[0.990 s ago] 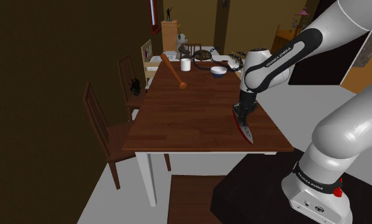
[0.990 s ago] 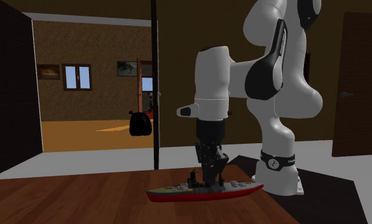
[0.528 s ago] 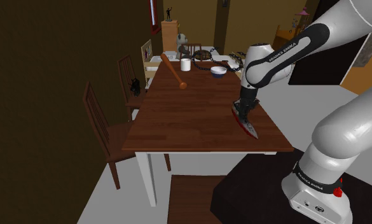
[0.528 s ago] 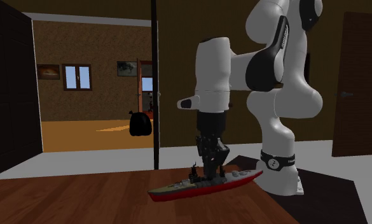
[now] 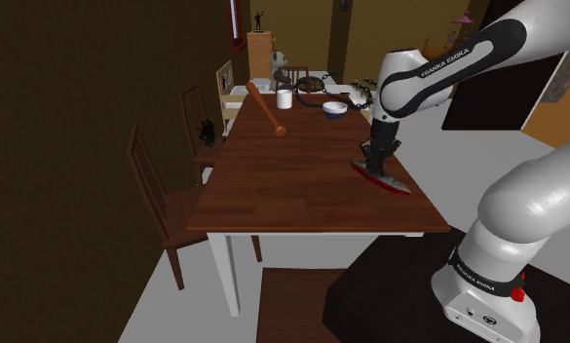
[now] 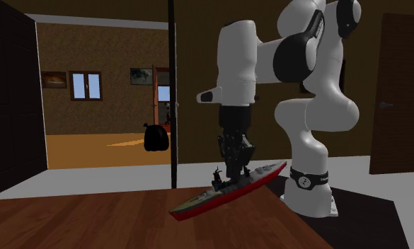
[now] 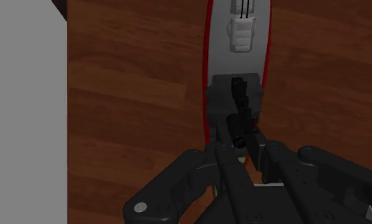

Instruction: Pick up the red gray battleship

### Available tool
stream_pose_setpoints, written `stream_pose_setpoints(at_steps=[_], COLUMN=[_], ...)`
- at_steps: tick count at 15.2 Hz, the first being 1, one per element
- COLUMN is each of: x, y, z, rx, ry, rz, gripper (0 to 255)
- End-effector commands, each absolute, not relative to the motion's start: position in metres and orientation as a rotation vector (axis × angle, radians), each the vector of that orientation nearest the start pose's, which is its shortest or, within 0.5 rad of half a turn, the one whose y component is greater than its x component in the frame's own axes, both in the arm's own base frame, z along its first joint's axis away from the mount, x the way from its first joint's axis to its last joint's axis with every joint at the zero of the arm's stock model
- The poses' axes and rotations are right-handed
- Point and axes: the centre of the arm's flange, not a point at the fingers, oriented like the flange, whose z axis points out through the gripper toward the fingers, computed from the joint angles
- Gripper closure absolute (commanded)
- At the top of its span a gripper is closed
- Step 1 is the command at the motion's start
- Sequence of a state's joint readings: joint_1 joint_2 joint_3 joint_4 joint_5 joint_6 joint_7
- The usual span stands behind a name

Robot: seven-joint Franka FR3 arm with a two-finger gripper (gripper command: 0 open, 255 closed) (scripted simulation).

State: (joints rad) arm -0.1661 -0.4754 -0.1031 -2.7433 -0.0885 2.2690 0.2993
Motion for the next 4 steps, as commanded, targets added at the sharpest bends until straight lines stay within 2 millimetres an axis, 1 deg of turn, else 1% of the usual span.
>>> stream_pose_setpoints(at_steps=[1, 2, 4], x=[0.3514, 0.3514, 0.3514], y=[-0.0963, -0.0963, -0.0963], z=[0.3714, 0.3767, 0.3775], rx=[-3.064, -3.064, -3.064], ry=[0.783, 0.783, 0.783], rz=[-0.001, -0.001, -0.001], gripper=[255, 255, 255])
